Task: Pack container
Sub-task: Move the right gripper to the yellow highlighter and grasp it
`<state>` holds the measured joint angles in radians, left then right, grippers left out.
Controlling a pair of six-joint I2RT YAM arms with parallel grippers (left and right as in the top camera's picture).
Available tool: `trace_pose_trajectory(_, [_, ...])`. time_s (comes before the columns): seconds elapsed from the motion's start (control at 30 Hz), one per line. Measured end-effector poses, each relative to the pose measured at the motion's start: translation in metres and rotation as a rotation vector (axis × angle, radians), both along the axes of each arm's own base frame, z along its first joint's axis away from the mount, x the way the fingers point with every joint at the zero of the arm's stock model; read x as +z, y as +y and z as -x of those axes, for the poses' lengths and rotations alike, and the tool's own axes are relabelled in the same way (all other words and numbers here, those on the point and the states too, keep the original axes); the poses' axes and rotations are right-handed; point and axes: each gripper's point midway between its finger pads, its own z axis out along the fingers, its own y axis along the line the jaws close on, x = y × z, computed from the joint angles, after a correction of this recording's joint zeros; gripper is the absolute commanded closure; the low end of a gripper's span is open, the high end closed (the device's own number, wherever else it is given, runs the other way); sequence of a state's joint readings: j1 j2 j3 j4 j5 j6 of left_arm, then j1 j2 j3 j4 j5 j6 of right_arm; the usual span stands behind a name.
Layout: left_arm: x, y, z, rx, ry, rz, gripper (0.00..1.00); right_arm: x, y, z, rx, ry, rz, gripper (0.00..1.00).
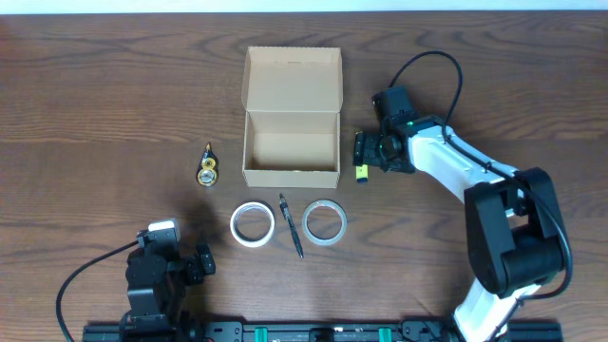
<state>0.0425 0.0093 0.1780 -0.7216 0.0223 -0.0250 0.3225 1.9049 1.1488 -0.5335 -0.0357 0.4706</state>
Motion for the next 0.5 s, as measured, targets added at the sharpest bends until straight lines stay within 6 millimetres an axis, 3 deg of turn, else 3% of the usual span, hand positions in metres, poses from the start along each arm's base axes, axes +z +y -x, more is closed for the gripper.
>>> trace_pose_trajectory(0.13, [-0.0001,0.0,0.0001,0.0,0.0,0.0,0.05,-0.0006,0.0016,0.0001,0.019,-0.005,0.012,0.2])
trace_pose_trajectory(0.3, [0.0,0.0,0.0,0.0,0.0,0.0,0.05,-0.0014,0.0022,0.0004,0.036,-0.006,0.016,0.39])
trace_pose_trajectory(0.5, [0.0,0.0,0.0,0.0,0.0,0.0,0.05,-0.0029,0.0022,0.001,0.041,-0.002,0.02,0.42])
